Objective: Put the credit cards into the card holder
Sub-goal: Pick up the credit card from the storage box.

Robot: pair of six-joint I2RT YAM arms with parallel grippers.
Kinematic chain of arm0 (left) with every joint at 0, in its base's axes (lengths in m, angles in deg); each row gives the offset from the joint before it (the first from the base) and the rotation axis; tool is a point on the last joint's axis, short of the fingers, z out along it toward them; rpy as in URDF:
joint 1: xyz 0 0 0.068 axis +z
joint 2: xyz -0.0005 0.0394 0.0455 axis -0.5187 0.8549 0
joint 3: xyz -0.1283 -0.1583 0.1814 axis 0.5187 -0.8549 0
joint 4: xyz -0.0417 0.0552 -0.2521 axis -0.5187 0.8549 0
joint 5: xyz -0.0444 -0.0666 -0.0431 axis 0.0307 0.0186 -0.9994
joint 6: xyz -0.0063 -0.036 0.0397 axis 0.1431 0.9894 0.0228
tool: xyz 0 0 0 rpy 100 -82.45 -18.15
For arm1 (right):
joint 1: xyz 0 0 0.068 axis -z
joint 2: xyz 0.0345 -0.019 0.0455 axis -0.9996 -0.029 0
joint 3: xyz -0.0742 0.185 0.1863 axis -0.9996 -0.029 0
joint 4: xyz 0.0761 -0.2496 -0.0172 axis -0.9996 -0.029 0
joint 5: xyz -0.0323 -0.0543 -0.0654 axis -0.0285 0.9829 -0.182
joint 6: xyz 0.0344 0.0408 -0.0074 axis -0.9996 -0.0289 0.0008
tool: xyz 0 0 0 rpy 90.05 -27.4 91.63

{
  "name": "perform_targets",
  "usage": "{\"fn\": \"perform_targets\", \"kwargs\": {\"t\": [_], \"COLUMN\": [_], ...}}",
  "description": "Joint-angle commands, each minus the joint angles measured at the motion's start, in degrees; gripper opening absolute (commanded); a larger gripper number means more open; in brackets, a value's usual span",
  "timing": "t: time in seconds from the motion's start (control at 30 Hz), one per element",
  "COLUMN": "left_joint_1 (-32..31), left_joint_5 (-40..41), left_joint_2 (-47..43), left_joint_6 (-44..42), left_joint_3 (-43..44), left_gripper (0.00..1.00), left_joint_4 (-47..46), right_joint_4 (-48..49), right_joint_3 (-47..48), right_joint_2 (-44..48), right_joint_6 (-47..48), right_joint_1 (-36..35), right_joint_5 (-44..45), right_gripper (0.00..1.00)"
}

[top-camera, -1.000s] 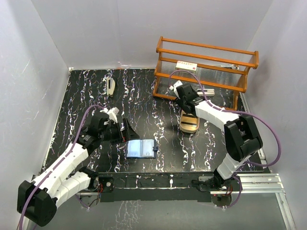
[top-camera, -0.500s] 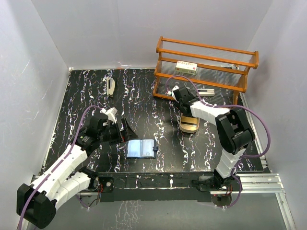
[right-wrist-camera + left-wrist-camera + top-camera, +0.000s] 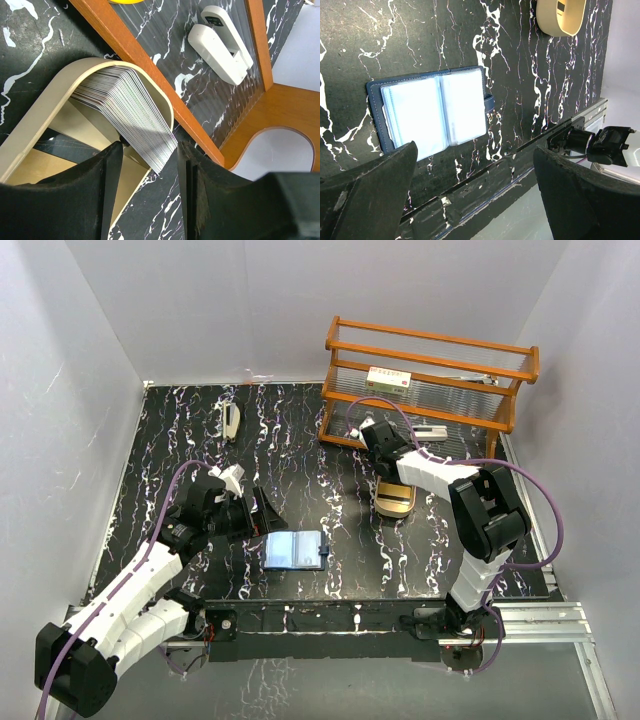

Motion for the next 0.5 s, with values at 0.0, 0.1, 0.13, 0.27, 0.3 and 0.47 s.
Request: {"fn": "perform_targets", "kwargs": {"t": [0.0, 0.1, 0.13, 0.27, 0.3, 0.47], "left_joint_1": [-0.3, -0.2, -0.2, -0.3, -0.3, -0.3], "left_joint_5": [-1.1, -2.0, -2.2, -2.6, -2.6, -2.0], "left_joint_2": [-0.2, -0.3, -0.3, -0.5, -0.5, 0.0], "left_joint_6": [0.3, 0.8, 0.8, 1.1, 1.1, 0.2], "left_joint_3": [-0.6, -0.9, -0.8, -0.9, -0.9, -0.2], "left_gripper": [0.99, 0.99, 0.99, 0.99, 0.99, 0.99], "left_joint_4": [-0.1, -0.8, -0.9, -1.2, -1.2, 0.1], "right_joint_4": [3.3, 3.5, 3.5, 3.9, 3.9, 3.7], "right_joint_3": [0.2, 0.4, 0.4, 0.1, 0.1, 0.3], "right_joint_2": [0.9, 0.9, 0.8, 0.7, 0.6, 0.3], "right_joint_6": [0.6, 0.6, 0.7, 0.9, 0.9, 0.8], "right_joint_1": [0.3, 0.4, 0.4, 0.4, 0.5, 0.7], "right_joint_5": [2.0, 2.1, 2.1, 1.8, 1.7, 2.2], "right_gripper": [0.45, 0.45, 0.44, 0.43, 0.42, 0.39]}}
